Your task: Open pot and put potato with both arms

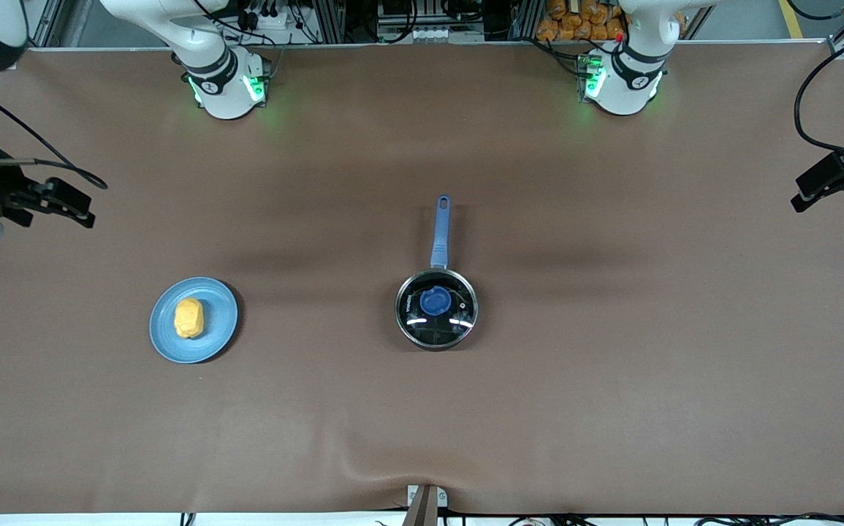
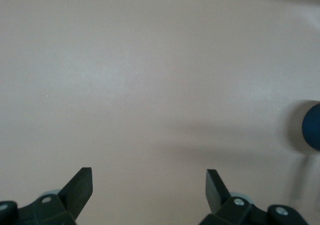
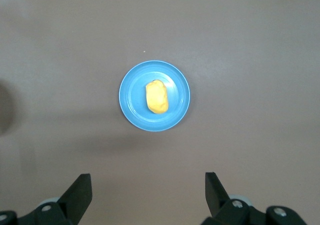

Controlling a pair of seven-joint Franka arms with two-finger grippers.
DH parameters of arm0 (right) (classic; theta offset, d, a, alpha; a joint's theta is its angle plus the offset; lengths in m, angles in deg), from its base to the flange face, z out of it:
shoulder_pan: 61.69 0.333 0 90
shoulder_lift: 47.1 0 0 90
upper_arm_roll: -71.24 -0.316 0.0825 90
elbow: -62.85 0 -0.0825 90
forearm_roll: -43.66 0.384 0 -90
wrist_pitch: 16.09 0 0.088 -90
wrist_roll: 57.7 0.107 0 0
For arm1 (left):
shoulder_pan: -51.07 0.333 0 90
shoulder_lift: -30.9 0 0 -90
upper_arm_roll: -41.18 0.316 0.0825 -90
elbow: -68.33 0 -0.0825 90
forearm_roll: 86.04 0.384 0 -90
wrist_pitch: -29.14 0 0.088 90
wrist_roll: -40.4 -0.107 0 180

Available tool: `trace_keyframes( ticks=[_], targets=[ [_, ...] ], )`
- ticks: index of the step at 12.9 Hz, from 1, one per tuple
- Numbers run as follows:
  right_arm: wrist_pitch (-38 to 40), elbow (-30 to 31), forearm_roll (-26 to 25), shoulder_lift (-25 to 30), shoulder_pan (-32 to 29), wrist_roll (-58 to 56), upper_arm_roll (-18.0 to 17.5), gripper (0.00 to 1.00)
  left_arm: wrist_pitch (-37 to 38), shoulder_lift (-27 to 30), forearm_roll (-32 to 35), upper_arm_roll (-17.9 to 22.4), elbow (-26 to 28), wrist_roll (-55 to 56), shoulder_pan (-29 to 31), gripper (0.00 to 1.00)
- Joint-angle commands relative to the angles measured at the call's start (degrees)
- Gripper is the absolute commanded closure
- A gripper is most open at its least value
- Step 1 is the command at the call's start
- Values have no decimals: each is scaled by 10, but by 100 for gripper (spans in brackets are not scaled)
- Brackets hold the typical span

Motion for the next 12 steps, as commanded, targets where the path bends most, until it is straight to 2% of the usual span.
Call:
trace_keyframes(
  ticks=[1, 5, 9, 12],
  targets=[
    [-57, 48, 7, -1, -4, 3, -5, 0, -1, 11, -20, -4, 10, -11, 9, 0],
    [-211, 138, 8, -42, 0, 0, -6, 0, 0, 4, -29, 0, -1, -13, 16, 0],
    [-301, 140, 8, -143, 0, -1, -6, 0, 0, -2, -30, 0, -8, -13, 19, 0],
    [-366, 144, 8, -199, 6, -3, -6, 0, 0, -4, -36, -2, -12, -12, 15, 0]
  ],
)
